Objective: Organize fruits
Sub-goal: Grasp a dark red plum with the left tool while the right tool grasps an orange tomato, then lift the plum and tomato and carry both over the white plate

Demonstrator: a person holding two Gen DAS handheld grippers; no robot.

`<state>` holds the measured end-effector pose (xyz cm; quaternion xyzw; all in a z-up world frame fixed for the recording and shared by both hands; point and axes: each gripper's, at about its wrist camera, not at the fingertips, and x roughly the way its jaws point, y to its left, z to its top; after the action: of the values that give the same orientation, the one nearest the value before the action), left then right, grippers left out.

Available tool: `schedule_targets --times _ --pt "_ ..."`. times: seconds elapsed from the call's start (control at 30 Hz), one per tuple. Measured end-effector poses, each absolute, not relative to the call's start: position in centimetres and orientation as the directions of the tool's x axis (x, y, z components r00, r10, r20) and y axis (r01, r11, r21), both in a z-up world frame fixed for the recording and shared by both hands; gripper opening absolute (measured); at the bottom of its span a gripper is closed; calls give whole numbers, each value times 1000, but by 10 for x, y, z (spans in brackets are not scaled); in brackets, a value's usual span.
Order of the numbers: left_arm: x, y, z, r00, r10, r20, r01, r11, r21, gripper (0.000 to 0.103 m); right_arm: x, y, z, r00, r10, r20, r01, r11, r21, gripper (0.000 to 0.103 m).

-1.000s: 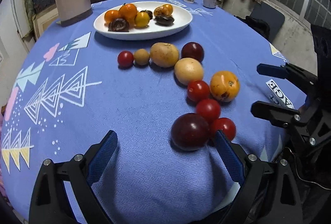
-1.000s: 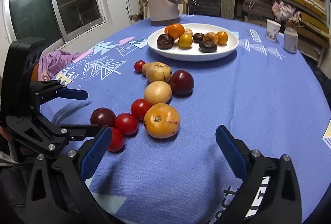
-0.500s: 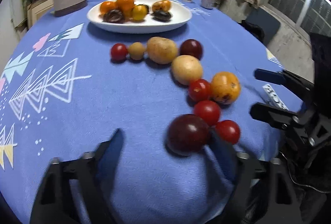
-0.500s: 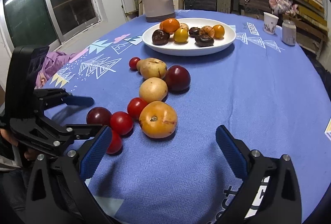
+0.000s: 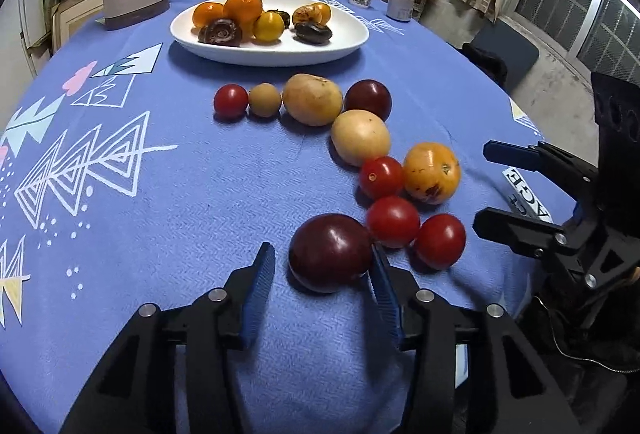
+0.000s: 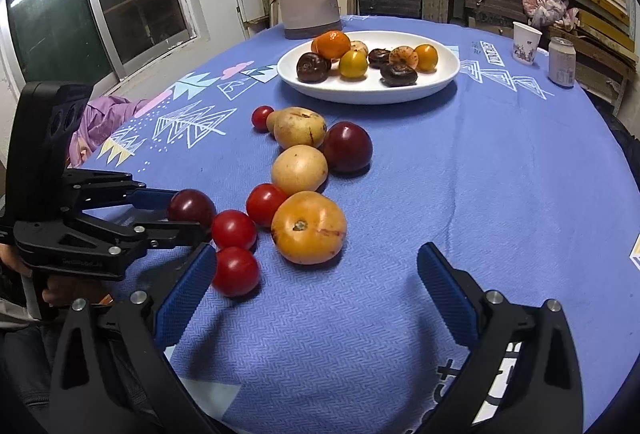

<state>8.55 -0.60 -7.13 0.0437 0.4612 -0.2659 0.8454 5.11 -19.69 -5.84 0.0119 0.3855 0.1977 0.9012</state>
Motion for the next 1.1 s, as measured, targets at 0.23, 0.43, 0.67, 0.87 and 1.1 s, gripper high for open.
schedule_targets --times 0.23,0.43,0.67,0.87,1.1 --pt "84 -11 -72 458 -406 -791 509 849 -141 39 56 -206 -55 641 362 -677 -291 931 221 93" --pt "86 -9 -73 454 -416 -788 501 850 -161 40 70 -196 -64 608 339 -718 -285 937 201 64" --pt "85 -10 -73 457 -409 -790 500 853 -153 41 86 -181 -67 574 362 -735 -306 927 218 44" --pt "85 -11 -73 460 -396 -795 502 854 -135 41 93 -182 -66 551 370 -748 -276 927 255 44" --pt "85 -12 -73 464 -390 -795 505 854 -125 41 88 -197 -62 570 375 -732 -248 927 282 44"
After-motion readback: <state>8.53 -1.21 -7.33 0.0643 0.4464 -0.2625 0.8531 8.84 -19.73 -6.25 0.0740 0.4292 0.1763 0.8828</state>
